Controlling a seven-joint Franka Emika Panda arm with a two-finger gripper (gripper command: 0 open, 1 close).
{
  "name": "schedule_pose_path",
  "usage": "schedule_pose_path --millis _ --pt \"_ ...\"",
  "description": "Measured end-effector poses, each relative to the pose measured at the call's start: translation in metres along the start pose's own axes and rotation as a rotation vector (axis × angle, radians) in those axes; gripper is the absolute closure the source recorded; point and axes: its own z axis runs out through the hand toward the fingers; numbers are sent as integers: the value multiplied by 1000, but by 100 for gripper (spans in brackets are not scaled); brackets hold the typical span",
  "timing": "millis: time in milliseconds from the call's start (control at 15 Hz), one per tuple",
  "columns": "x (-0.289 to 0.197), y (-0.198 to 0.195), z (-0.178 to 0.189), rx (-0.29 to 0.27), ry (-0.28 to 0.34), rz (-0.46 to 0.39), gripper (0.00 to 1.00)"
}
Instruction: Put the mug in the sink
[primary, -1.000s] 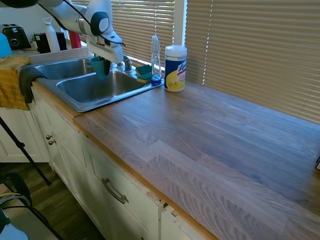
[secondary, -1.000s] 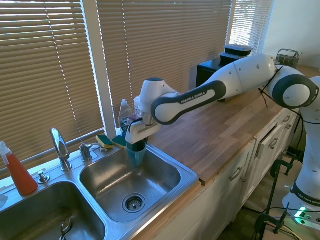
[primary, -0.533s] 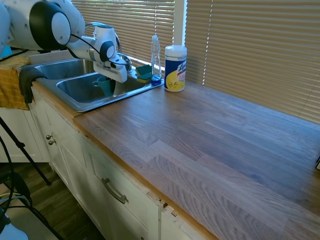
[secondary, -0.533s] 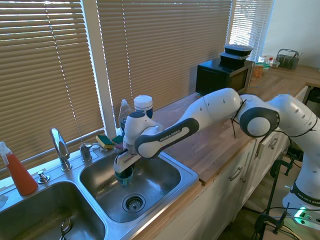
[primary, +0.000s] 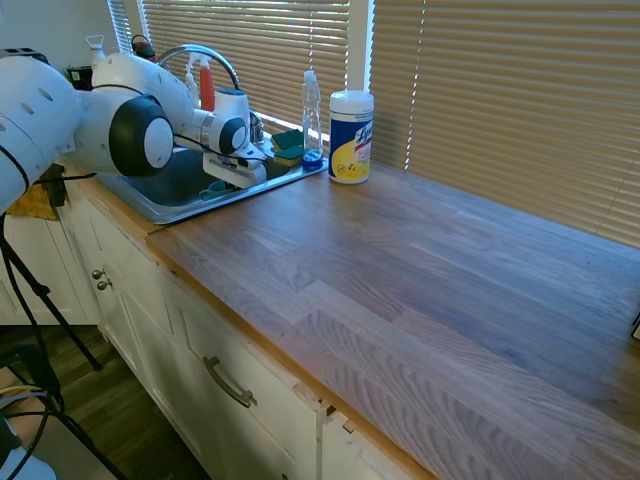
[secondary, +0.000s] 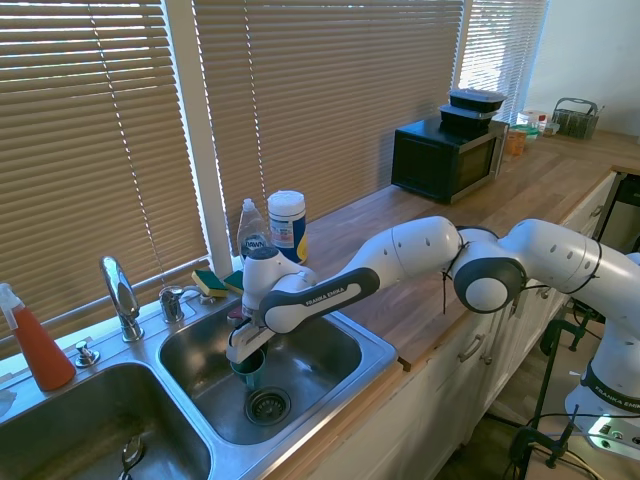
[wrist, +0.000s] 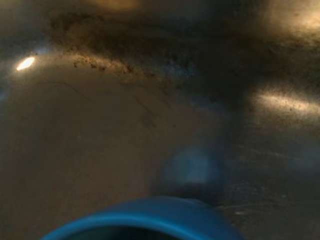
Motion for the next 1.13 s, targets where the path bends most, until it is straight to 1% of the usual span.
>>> schedule_pose_path --millis 467,667,800,1000,1133 --pt "2 -3 -2 -10 -6 -9 0" --pt "7 -2 -5 -8 7 -8 0" --pt "16 -4 -20 10 34 1 0" --pt "25 -10 -64 50 84 27 0" --pt "26 -9 -95 64 110 51 0"
